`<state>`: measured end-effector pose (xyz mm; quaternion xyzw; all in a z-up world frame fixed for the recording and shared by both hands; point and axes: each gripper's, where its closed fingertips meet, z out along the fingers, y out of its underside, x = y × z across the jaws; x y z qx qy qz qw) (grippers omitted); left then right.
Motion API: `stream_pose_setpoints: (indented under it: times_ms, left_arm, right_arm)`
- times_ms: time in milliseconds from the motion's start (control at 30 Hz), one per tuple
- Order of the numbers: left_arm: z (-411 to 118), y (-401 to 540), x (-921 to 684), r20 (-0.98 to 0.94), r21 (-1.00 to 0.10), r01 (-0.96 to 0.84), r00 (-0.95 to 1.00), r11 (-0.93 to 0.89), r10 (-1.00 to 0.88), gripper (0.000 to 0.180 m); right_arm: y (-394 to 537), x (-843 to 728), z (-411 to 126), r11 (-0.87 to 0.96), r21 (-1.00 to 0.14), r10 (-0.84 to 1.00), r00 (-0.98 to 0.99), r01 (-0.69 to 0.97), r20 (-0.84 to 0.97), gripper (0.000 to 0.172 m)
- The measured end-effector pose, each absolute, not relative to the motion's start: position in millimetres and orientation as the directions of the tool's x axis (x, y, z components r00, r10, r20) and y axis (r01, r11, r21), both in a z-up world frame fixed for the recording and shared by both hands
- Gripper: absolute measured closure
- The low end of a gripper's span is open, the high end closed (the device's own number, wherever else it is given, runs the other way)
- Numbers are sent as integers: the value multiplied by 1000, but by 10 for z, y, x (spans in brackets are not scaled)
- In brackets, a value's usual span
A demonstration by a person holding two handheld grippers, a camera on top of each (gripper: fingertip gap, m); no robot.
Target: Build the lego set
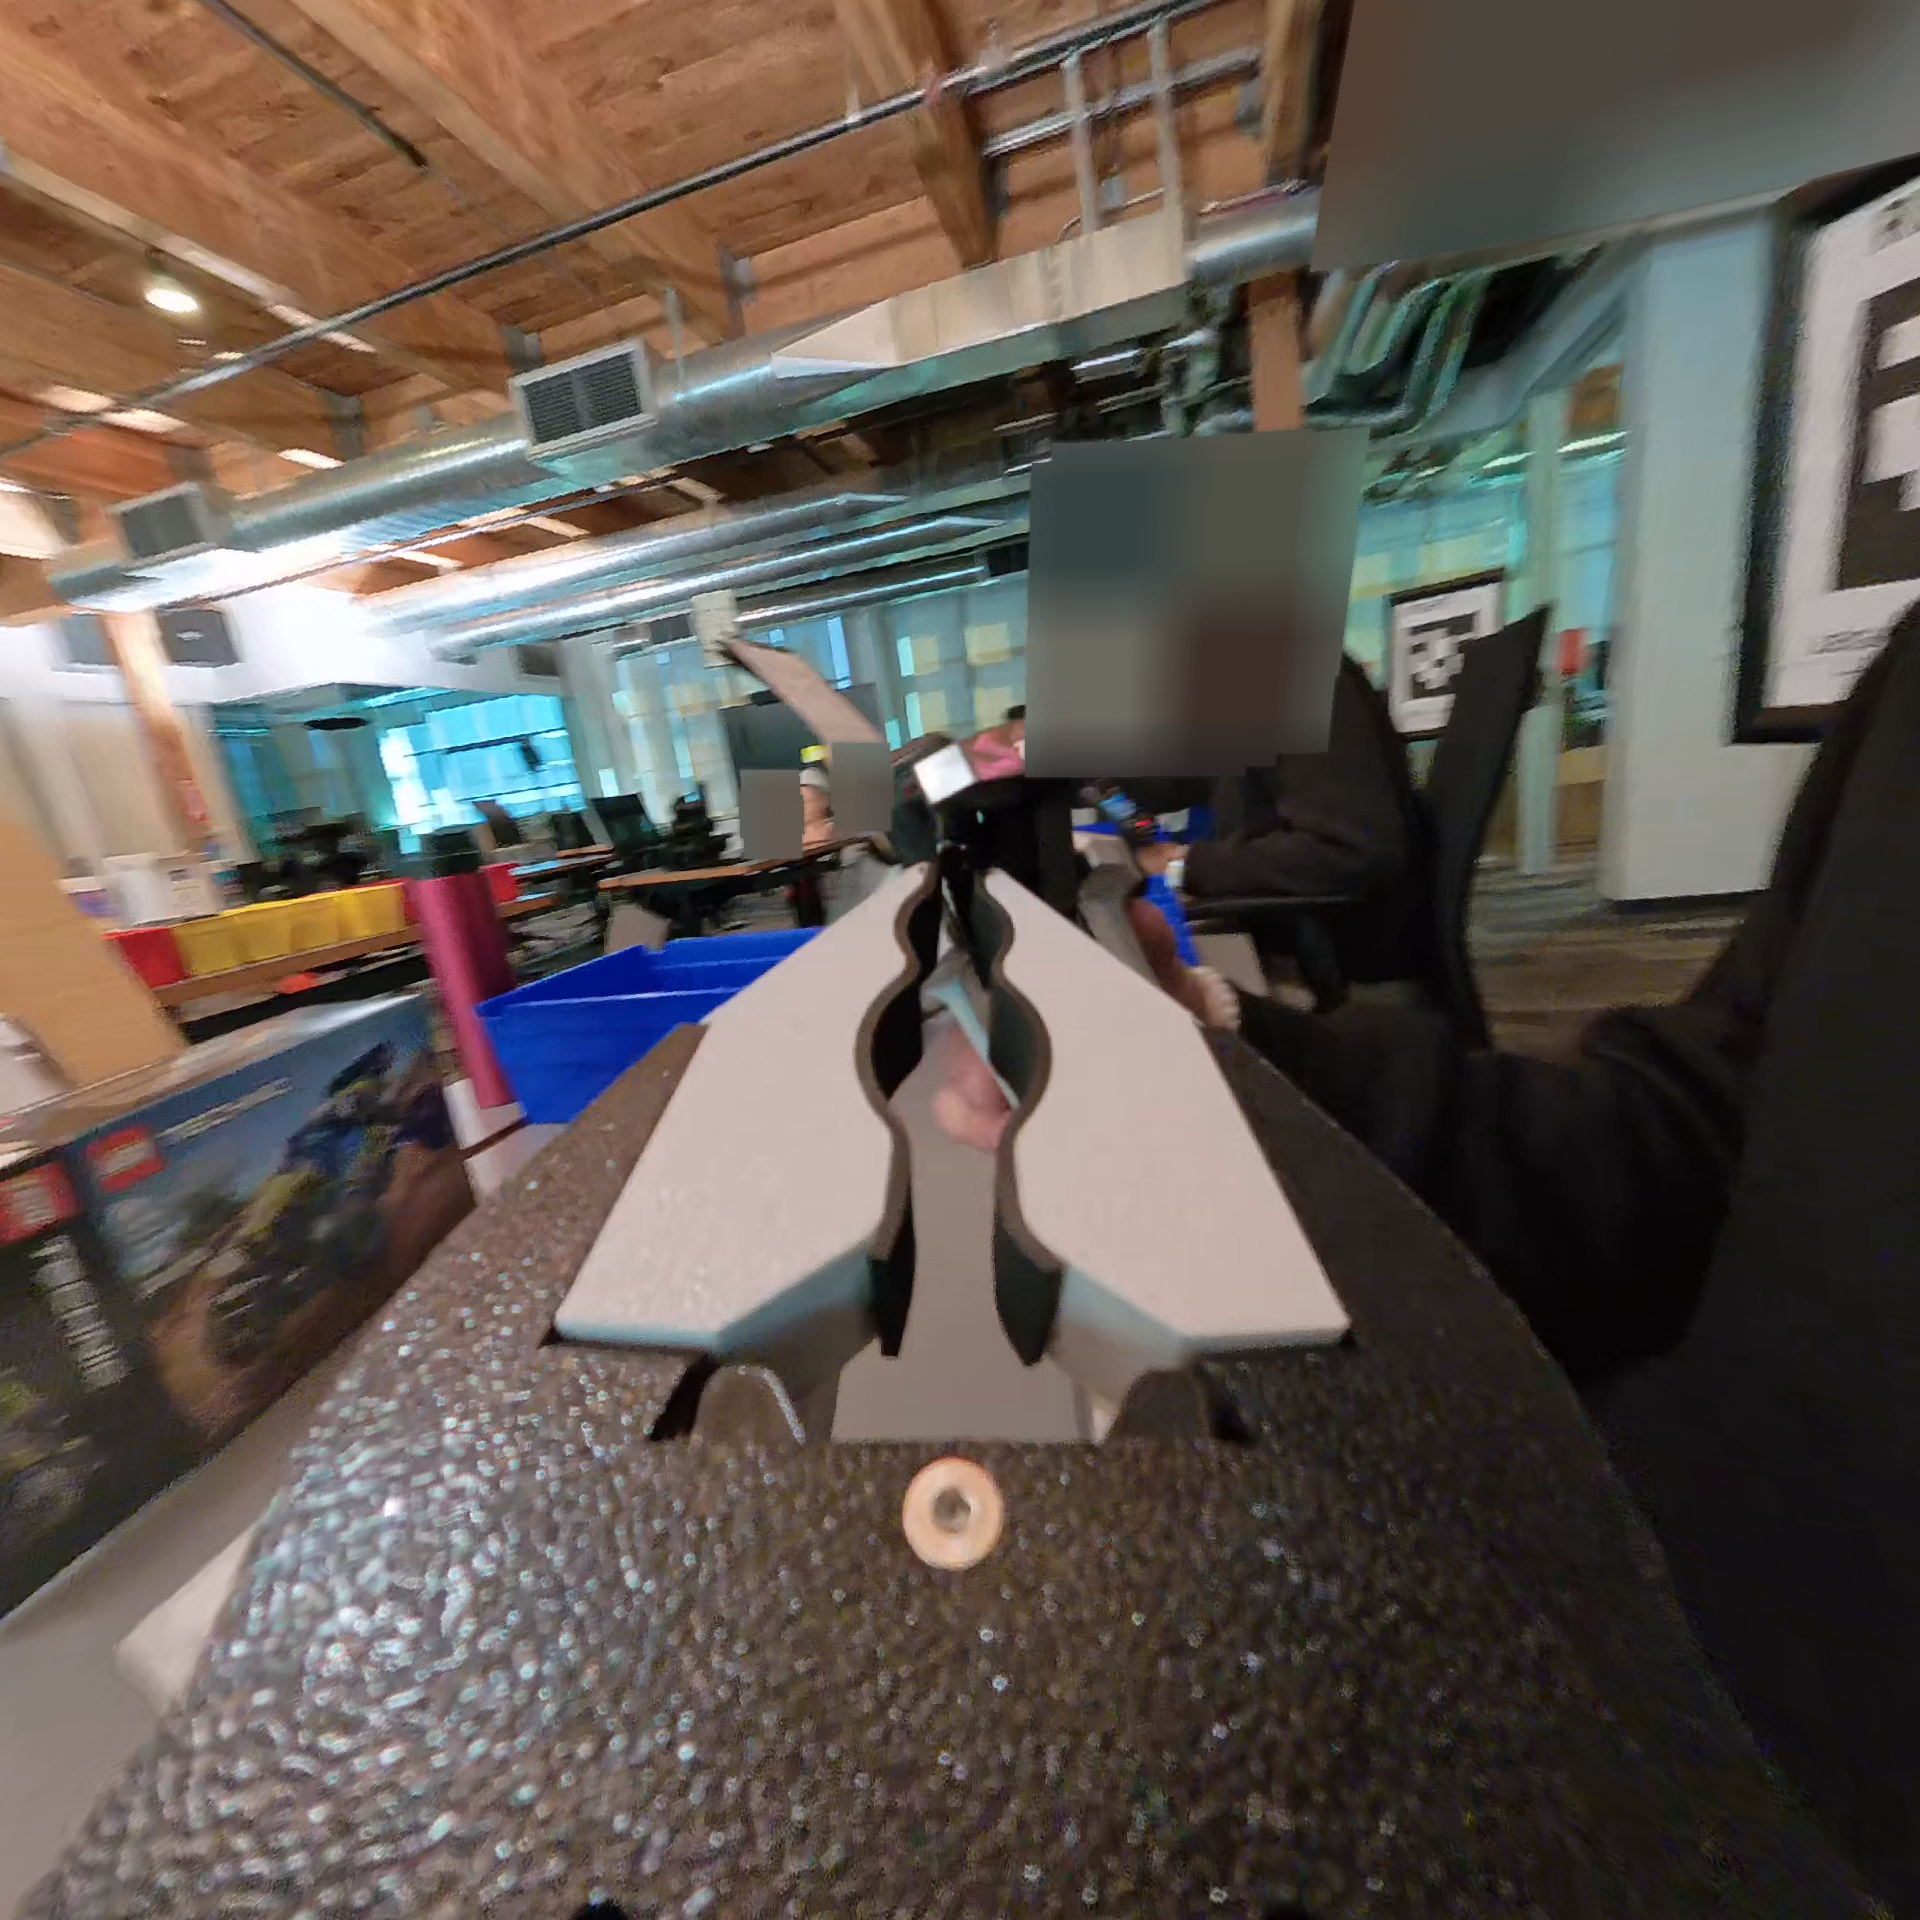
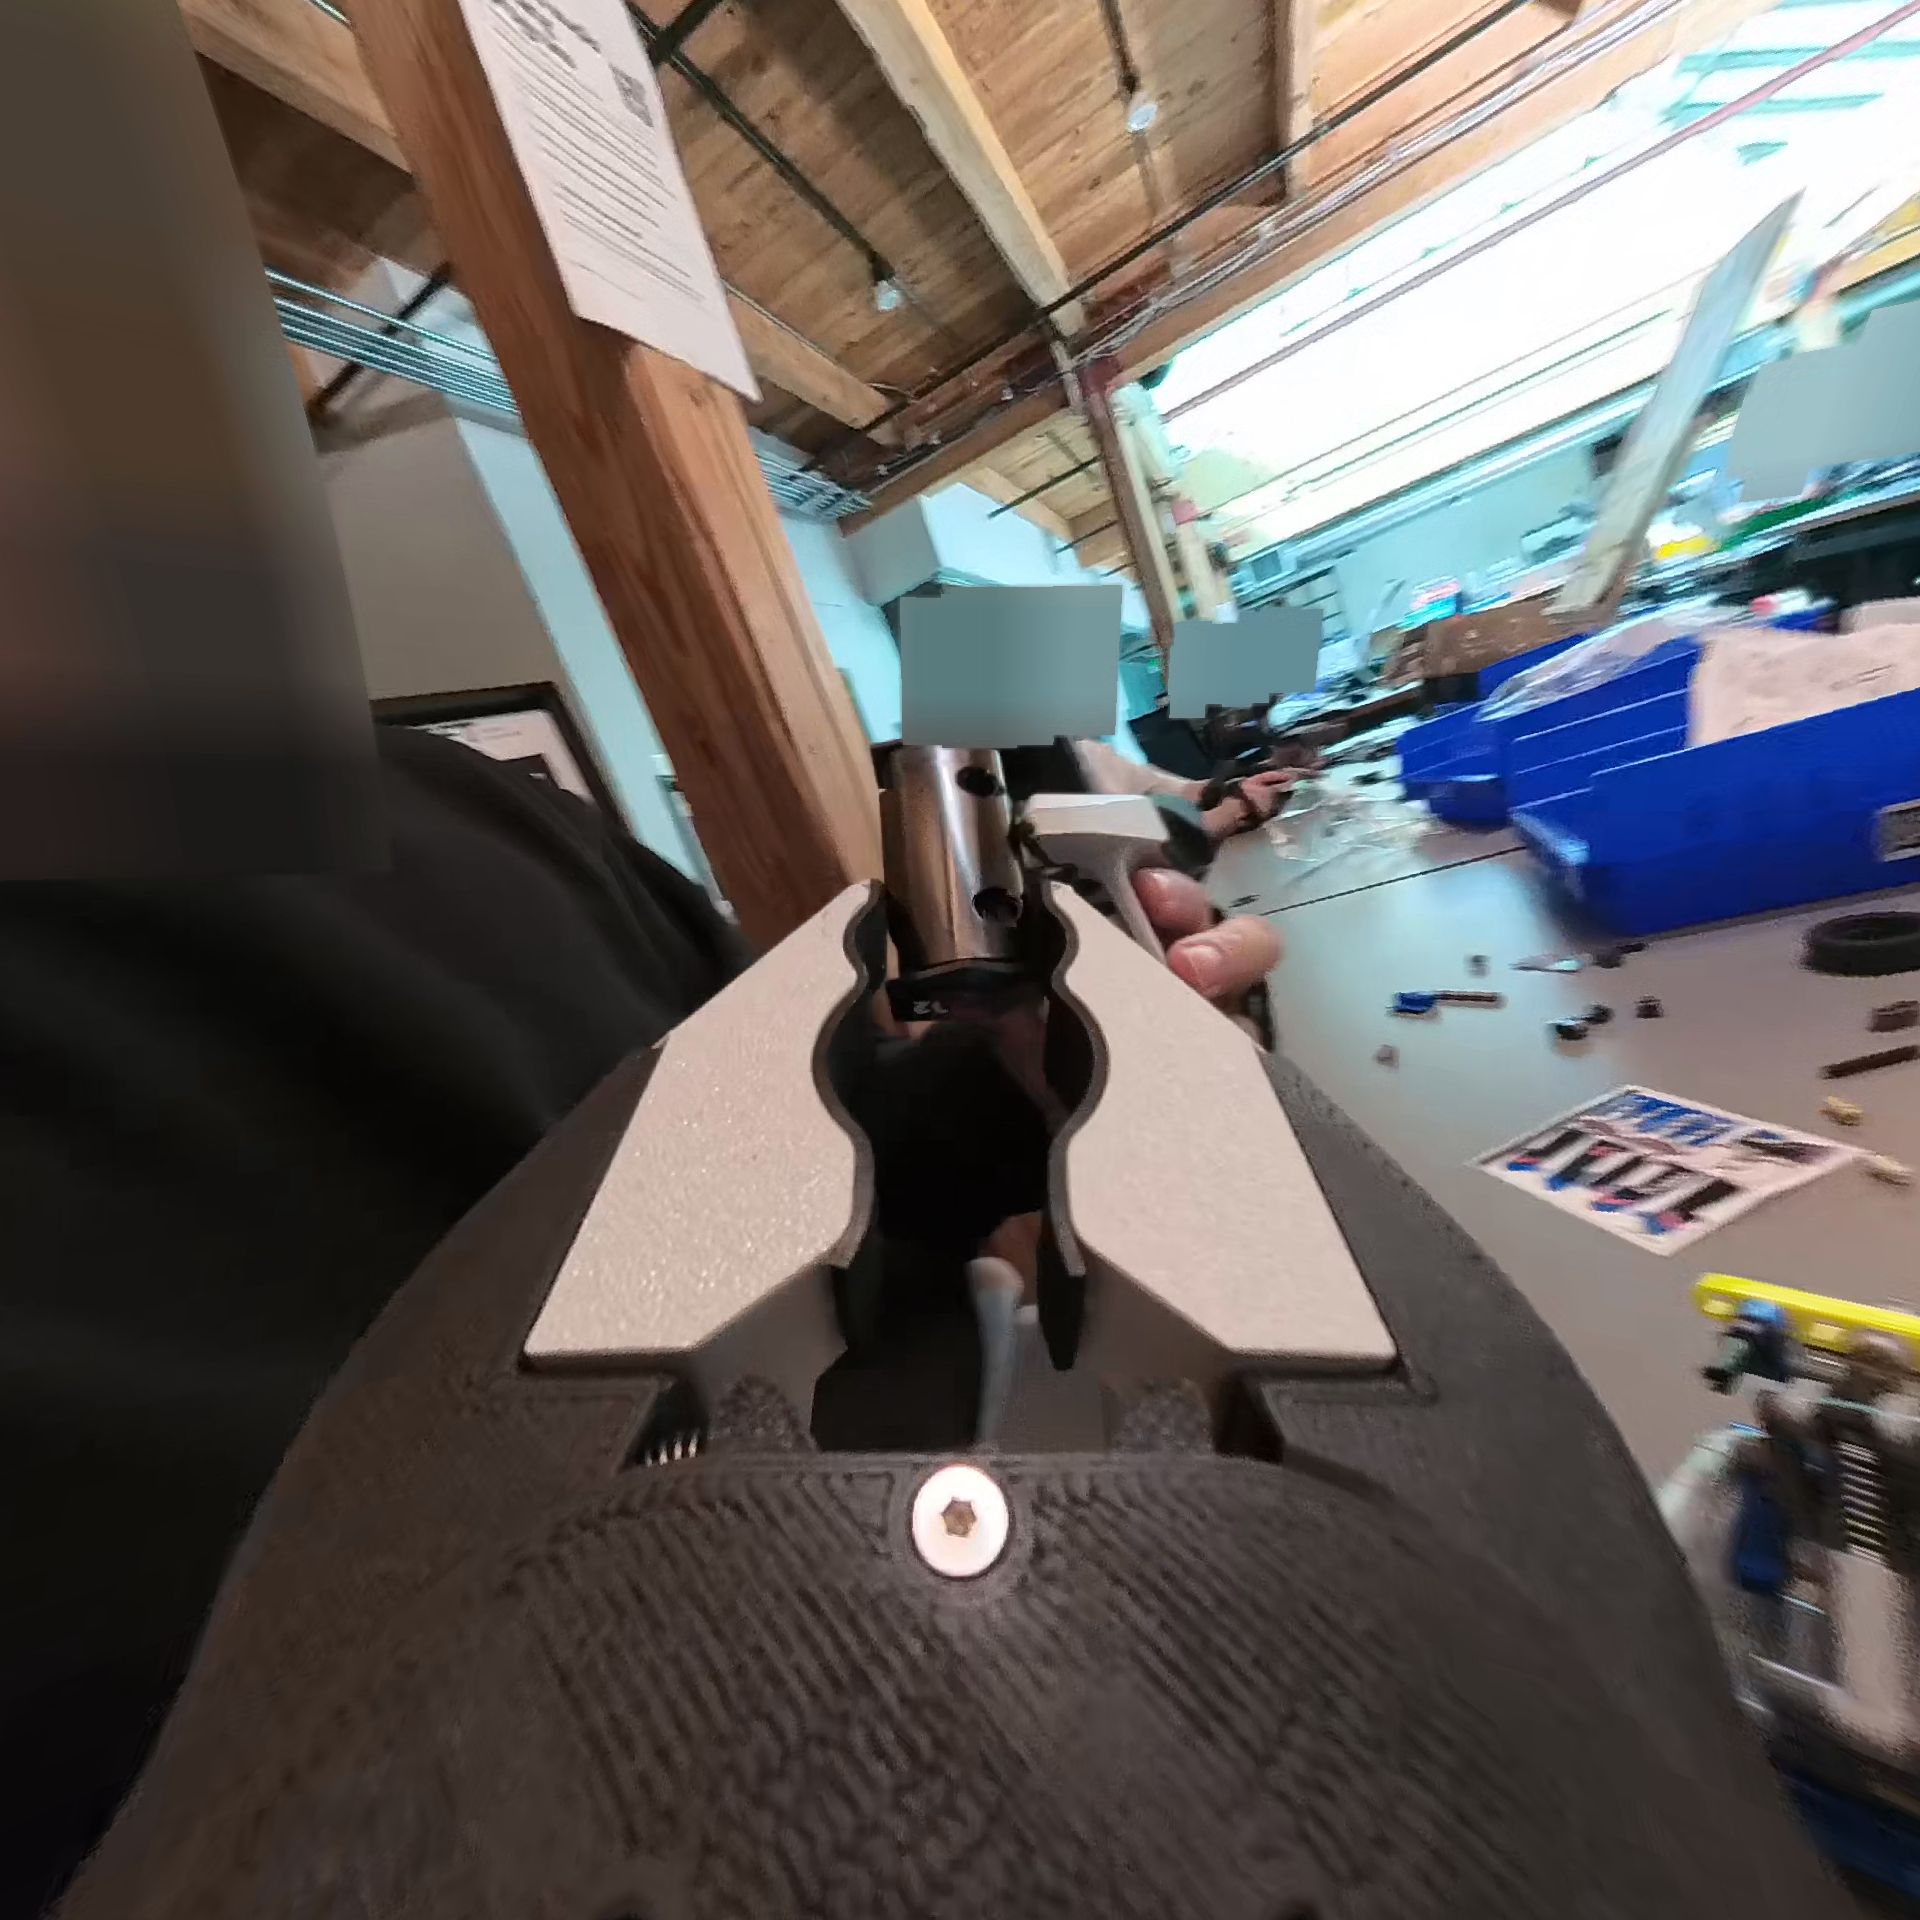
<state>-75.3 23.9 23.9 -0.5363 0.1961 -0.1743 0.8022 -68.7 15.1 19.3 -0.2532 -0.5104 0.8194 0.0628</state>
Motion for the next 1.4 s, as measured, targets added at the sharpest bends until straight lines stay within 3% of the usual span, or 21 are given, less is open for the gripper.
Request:
stream_pose_setpoints:
  times_ms: [133,233,333,467,600,700,800,1233,1400]
  left_arm:
    - [196,329,-971,-182,-948,-81,932,308,-313,152]
    - [178,337,-1094,-305,-935,-259,935,243,-179,146]
    - [187,351,-1144,-494,-863,-481,868,154,-54,141]
    - [218,382,-1070,-782,-615,-786,618,58,82,139]
    - [205,427,-974,-911,-384,-923,375,-16,173,138]
    - [242,453,-922,-937,-273,-960,252,-57,242,148]
    - [235,489,-936,-950,-205,-972,170,-113,264,170]
    - [373,366,-1037,-841,-461,-884,463,76,282,177]
    - [430,309,-1040,-820,-473,-872,488,126,300,177]
  right_arm:
    - [490,-858,188,-361,-933,667,-699,2,-260,148]
    - [738,-948,50,20,-1000,907,-421,-8,22,147]
    - [836,-940,109,264,-963,945,-215,60,246,147]
    - [749,-951,139,321,-935,944,-124,150,304,147]
    - [596,-950,205,289,-944,956,-107,157,275,146]
    - [480,-954,191,287,-942,955,-123,177,268,147]
    - [356,-967,201,276,-947,955,-159,162,251,147]
    - [325,-922,284,231,-968,951,-232,93,205,134]
    - [225,-928,321,158,-986,946,-296,59,134,134]
